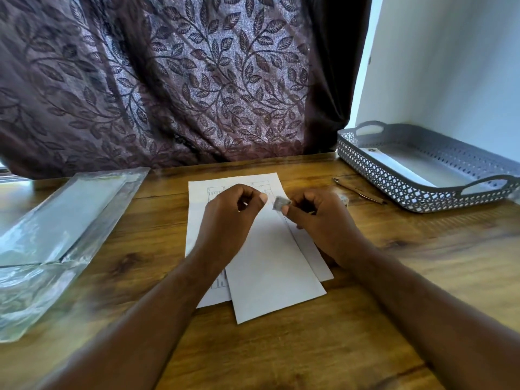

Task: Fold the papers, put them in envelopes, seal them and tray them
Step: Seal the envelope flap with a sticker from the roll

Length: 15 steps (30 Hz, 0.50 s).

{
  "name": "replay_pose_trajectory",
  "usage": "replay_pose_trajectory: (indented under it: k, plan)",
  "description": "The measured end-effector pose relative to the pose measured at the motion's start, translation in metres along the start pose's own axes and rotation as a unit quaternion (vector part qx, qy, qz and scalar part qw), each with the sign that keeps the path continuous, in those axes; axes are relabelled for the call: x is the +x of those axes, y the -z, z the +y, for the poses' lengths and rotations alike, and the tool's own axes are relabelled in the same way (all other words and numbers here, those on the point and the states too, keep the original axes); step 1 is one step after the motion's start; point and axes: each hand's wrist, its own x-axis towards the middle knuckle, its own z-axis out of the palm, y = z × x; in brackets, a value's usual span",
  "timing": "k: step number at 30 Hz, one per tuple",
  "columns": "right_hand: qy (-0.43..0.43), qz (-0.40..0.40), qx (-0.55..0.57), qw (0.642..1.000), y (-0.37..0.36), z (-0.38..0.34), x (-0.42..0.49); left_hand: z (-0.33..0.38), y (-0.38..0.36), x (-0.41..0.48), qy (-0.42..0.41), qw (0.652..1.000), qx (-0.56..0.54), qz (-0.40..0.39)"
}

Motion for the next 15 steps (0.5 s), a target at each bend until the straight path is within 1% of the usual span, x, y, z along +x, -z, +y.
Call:
replay_pose_trajectory:
  k: [2, 4, 5, 11, 13, 15]
  plan:
    - [-0.021, -0.008, -0.017, 1.0, -0.001, 0.001, 0.001, -0.013, 0.006, 0.006, -0.027, 0.994, 0.101, 0.005]
    - [-0.043, -0.023, -0.031, 0.998, -0.002, 0.002, 0.001, -0.027, 0.011, 0.014, -0.02, 0.981, 0.194, -0.015]
    - [-0.054, -0.028, -0.04, 0.997, -0.002, 0.002, 0.002, -0.031, 0.013, 0.019, -0.009, 0.975, 0.222, -0.031]
    - [-0.068, -0.034, -0.061, 0.995, -0.004, -0.002, 0.002, -0.046, 0.013, 0.025, 0.05, 0.944, 0.293, -0.142]
    - [-0.079, -0.036, -0.046, 0.995, -0.004, -0.004, 0.002, -0.044, 0.013, 0.024, 0.047, 0.935, 0.309, -0.168]
    - [-0.093, -0.041, -0.019, 0.995, -0.002, -0.003, 0.003, -0.04, 0.015, 0.019, 0.027, 0.93, 0.319, -0.18]
